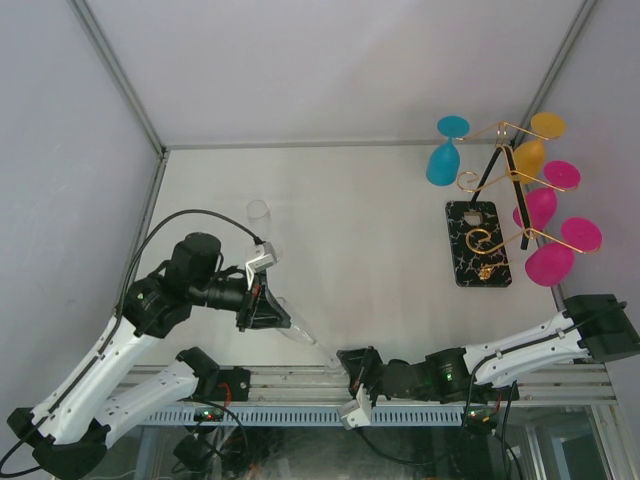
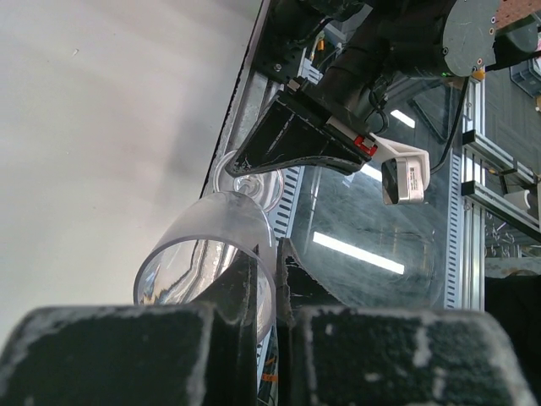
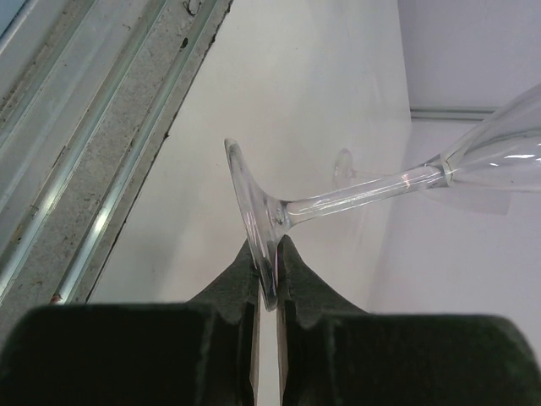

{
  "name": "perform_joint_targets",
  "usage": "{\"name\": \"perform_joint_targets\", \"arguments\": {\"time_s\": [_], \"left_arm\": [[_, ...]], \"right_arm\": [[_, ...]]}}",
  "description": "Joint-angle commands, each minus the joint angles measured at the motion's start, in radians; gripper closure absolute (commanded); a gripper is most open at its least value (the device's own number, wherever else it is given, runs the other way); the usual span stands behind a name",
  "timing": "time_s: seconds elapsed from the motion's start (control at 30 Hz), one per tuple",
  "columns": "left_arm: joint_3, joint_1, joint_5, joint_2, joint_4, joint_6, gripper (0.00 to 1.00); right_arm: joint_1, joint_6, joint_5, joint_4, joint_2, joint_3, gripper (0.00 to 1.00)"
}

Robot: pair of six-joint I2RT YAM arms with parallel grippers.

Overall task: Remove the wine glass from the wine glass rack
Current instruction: Place the wine glass at the center of the board.

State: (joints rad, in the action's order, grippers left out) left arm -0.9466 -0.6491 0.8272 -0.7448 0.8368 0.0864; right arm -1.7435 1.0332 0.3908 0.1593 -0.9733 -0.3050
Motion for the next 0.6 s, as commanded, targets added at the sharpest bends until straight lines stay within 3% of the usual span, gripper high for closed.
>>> {"name": "perform_joint_targets", "arguments": {"time_s": [0.0, 0.13, 0.17, 0.23, 0.3, 0.57], "left_arm": [[-0.055, -0.017, -0.016, 0.019, -0.004, -0.004, 1.00], [-0.061, -0.017, -0.074, 0.012, 0.002, 0.013, 1.00], [-0.067, -0.018, -0.119, 0.001, 0.019, 0.019, 1.00], [-0.078, -0.018, -0.207, -0.026, 0.048, 0.020, 1.00], [-0.076, -0.018, -0.259, -0.050, 0.050, 0.032, 1.00], [-0.169, -0.062, -0.479, -0.079, 0.085, 0.076, 1.00]], "right_arm": [[0.015, -0.101, 0.088, 0.110, 0.025, -0.022, 0.99], [0.015, -0.113, 0.100, 0.116, 0.027, -0.021, 0.93], [0.015, -0.117, 0.112, 0.126, 0.026, -0.021, 0.88], [0.017, -0.128, 0.127, 0.137, 0.024, -0.019, 0.69], [0.021, -0.136, 0.145, 0.154, 0.022, -0.017, 0.60], [-0.005, -0.233, 0.237, 0.153, 0.068, -0.007, 0.55]]}}
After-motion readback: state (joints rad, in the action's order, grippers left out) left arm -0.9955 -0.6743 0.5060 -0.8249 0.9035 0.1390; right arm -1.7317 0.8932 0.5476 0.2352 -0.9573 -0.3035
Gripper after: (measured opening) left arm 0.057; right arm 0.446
